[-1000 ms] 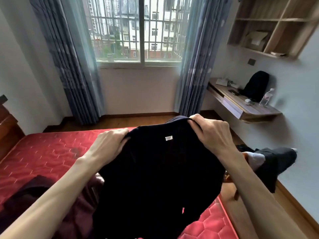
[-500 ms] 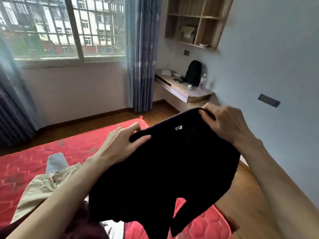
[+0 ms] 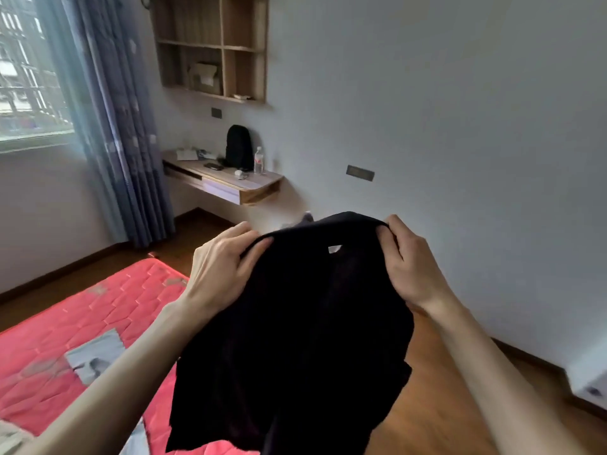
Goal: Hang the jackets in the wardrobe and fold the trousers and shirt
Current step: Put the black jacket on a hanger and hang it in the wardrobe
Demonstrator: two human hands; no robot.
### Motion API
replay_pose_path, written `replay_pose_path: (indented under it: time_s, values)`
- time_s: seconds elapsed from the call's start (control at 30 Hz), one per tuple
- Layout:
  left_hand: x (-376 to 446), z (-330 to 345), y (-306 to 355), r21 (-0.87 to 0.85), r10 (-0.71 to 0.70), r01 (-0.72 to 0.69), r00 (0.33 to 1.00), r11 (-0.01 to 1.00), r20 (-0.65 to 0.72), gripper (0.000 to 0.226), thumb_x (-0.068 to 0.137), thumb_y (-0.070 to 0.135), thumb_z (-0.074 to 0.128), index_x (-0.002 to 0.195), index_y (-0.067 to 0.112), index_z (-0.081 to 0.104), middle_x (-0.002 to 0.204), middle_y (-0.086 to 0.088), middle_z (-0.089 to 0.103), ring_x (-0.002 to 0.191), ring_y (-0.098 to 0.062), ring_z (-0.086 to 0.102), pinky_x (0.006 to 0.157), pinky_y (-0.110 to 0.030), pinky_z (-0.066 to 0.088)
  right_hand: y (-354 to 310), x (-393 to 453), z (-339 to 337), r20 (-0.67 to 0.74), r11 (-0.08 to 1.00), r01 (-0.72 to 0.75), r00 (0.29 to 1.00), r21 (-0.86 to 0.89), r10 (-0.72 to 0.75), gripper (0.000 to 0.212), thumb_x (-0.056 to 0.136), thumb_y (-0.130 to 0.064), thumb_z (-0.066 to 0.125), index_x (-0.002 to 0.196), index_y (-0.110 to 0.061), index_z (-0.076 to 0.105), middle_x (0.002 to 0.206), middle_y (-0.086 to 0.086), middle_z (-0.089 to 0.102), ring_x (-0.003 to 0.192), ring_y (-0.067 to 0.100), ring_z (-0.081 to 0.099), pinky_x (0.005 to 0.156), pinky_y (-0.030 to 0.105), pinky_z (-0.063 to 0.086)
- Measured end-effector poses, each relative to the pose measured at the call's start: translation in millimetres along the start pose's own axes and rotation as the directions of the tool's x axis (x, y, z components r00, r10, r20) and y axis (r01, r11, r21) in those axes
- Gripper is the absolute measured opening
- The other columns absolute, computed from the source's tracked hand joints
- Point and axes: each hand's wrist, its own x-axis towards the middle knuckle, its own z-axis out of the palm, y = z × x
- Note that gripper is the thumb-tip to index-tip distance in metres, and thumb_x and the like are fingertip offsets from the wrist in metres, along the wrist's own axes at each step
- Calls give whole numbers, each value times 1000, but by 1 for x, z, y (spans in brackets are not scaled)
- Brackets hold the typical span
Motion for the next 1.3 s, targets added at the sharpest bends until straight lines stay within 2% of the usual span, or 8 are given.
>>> replay_pose_path:
  time_s: [0.23,0.4,0.5,0.63,0.83,1.07,1.17,1.3]
  values:
    - [11,71,95,-201,-84,94,995,975,60,47,102,60,43,89,22,67,72,6,66,73,-15,65,68,-43,49,42,-67,-89,-110,976,-184,974,119,197,43,111,-32,47,68,-28,42,61,-14,42,56,6,39,53,19,33]
    - [17,116,169,-395,-59,104,990,913,125,44,103,60,50,77,26,61,62,11,58,58,-3,55,57,-25,40,62,-121,-168,-160,978,-208,965,11,207,43,109,-32,53,69,-18,44,59,-10,37,55,7,36,54,24,31]
    - [16,140,215,-503,-47,143,979,852,197,57,101,65,50,80,14,64,57,7,53,55,-3,46,57,-35,42,68,-154,-214,-182,964,-265,948,-1,261,47,106,-41,56,78,-4,55,67,16,44,63,31,43,61,44,38]
    - [11,164,282,-620,47,112,971,777,235,60,101,65,52,73,13,60,55,14,48,54,1,43,51,-28,37,76,-200,-269,-276,953,-302,919,-30,282,48,104,-45,57,84,-2,63,75,23,53,71,38,50,66,45,43]
    - [-4,190,376,-684,164,63,951,727,262,60,104,58,52,70,8,51,57,3,43,56,-9,41,55,-39,37,84,-265,-337,-446,932,-352,850,-85,281,50,105,-43,59,68,-10,50,58,-8,35,56,7,34,55,20,30]
    - [-23,210,474,-745,256,7,937,667,238,60,104,57,51,65,14,36,54,9,33,52,-9,33,51,-30,30,79,-329,-404,-591,887,-383,789,-259,169,43,106,-32,59,66,-23,48,54,0,36,49,16,31,49,27,26]
    - [-30,218,515,-786,316,-30,925,617,212,59,105,54,52,64,15,37,52,9,34,50,-6,32,48,-24,26,76,-355,-432,-636,840,-427,760,-336,132,42,107,-30,58,69,-13,50,55,10,39,50,27,35,48,34,27]
    - [-34,229,567,-822,388,-64,900,566,197,59,106,52,52,64,14,35,53,8,31,51,-8,30,49,-28,26,74,-386,-471,-681,757,-516,721,-400,132,37,108,-34,57,75,-17,57,56,1,45,50,23,43,50,33,34]
